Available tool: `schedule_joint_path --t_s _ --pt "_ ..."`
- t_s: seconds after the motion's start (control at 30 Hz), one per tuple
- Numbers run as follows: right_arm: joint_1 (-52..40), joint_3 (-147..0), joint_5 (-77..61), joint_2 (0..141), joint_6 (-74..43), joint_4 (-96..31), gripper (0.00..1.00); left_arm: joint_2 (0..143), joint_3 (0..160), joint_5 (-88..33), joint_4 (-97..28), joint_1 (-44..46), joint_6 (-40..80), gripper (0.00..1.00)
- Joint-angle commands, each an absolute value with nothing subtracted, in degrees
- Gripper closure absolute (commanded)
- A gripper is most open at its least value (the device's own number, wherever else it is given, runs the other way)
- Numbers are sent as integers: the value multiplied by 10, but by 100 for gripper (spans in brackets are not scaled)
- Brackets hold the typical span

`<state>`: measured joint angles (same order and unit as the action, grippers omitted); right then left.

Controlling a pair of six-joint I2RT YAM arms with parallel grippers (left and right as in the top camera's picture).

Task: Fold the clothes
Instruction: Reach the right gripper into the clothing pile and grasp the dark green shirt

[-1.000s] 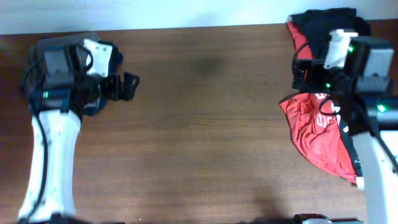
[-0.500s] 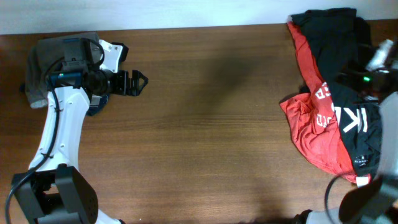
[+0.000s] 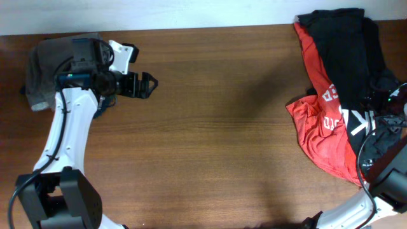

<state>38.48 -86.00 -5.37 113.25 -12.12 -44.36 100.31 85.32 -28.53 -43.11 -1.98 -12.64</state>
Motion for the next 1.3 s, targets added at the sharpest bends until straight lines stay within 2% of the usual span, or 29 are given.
schedule_joint_path --t_s 0.0,0.07,0.2,0.5,0.67,0.73,0.8,0.87,0.9,0.93,1.1,1.27 --pt "383 -867 -36 1146 -106 -432 22 1015 864 -295 -429 -3 -134 1" --pt "383 -867 -25 1148 -97 -429 30 1015 864 -295 -429 5 -134 1" --pt "383 -864 -12 1148 -97 -424 39 1015 864 -285 -425 18 -134 1" --pt "383 -818 -6 1149 -83 -379 42 1015 864 -269 -418 25 -134 1" --pt "383 -800 -6 1149 -82 -362 56 1015 864 -270 -411 25 -134 1" --pt "383 -800 -6 1149 -82 -361 68 1015 864 -269 -411 25 -134 2" --pt "383 -800 -6 1149 -82 -361 75 1015 864 -269 -410 25 -134 2" --pt "383 -800 -3 1149 -82 -361 85 1015 864 -269 -410 25 -134 2" --pt "383 -800 -1 1149 -82 -361 93 1015 864 -270 -410 25 -134 2" --pt "383 -800 -1 1149 -82 -361 96 1015 864 -270 -410 25 -134 2" --pt "383 -801 -5 1148 -82 -360 96 1015 864 -269 -410 25 -134 6" --pt "381 -843 -76 1140 -82 -395 96 1015 864 -270 -409 25 -134 11"
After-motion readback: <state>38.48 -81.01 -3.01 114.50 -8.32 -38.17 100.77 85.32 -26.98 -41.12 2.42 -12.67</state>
